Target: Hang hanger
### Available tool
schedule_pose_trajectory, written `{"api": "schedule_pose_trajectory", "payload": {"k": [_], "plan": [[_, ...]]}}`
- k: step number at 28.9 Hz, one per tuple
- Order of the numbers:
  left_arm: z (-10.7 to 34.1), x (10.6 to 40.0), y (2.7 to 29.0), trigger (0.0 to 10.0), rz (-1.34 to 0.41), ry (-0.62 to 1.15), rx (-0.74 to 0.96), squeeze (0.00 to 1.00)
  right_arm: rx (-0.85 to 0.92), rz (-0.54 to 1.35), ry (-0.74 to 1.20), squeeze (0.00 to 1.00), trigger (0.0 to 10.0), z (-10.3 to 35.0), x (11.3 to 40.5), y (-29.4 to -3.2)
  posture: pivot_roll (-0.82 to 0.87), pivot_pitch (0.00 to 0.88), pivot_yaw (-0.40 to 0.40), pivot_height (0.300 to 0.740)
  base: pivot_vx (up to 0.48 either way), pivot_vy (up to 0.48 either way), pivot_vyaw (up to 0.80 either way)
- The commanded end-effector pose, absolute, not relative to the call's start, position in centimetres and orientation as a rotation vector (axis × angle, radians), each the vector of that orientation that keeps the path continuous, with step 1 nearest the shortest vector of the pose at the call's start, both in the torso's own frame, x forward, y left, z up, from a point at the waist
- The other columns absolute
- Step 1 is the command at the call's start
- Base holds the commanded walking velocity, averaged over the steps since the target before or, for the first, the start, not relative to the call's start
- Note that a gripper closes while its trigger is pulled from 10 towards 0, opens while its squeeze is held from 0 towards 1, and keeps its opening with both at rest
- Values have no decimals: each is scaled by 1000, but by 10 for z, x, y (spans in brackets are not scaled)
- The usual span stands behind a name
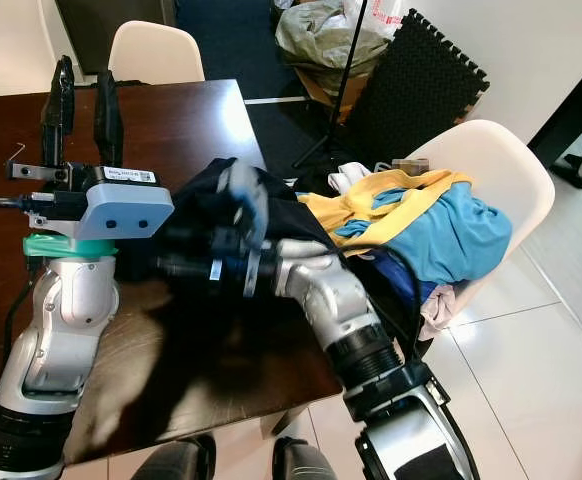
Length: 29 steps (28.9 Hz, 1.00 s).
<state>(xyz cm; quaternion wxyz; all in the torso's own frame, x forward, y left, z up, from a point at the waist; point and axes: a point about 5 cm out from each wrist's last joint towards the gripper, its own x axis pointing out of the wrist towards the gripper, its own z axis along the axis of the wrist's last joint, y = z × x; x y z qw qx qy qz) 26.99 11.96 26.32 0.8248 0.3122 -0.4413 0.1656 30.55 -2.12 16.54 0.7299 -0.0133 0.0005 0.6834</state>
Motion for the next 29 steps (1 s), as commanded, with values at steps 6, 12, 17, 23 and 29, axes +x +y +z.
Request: {"api": "schedule_pose_trajectory", "payload": {"k": [6, 12, 17, 23, 29], "plan": [[262, 270, 117, 10000, 343, -938, 665, 0, -90, 1330, 36, 0, 10000, 145, 307, -7, 54, 74, 7, 740, 0, 0, 0], [261, 270, 117, 10000, 339, -932, 668, 0, 28, 1331, -13, 0, 10000, 159, 307, -9, 56, 81, 8, 740, 0, 0, 0], [260, 270, 117, 10000, 337, -928, 668, 0, 129, 1432, -74, 0, 10000, 179, 301, -18, 56, 83, 8, 740, 0, 0, 0], [260, 270, 116, 10000, 335, -923, 663, 0, -24, 1587, -73, 1000, 10000, 185, 284, -30, 47, 86, 7, 740, 0, 0, 0], [262, 270, 116, 10000, 337, -926, 657, 0, -367, 1530, -77, 478, 10000, 179, 289, -45, 48, 87, 9, 740, 0, 0, 0]]}}
